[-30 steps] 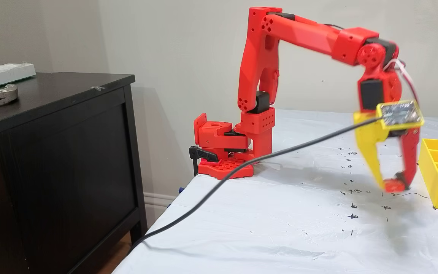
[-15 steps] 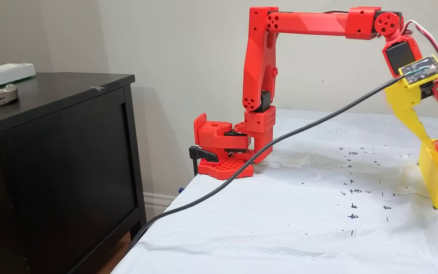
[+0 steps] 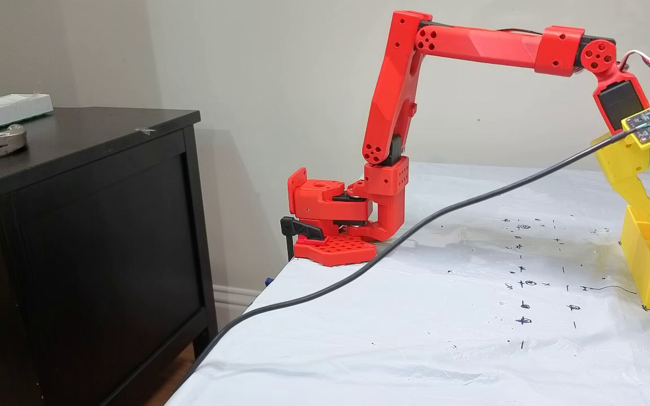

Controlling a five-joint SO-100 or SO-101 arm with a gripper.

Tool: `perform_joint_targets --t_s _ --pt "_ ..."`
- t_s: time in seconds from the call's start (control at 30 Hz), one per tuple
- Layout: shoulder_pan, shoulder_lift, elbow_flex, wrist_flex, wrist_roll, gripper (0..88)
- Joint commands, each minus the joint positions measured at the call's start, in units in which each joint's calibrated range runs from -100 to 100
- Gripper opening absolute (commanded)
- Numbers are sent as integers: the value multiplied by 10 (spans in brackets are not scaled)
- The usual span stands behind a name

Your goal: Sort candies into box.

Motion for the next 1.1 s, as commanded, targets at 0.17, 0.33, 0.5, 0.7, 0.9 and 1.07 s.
perform_joint_targets --t_s 0.17,0.33,0.5,0.7,0.9,1.07 --pt "-12 -17 -40 -17 8 1" --pt "-11 -11 -42 -4 12 1" --pt "-11 -1 -41 -4 17 1" --pt "-11 28 -74 16 19 1" --pt "-6 21 -87 30 15 2" --pt "-7 6 -72 21 15 23"
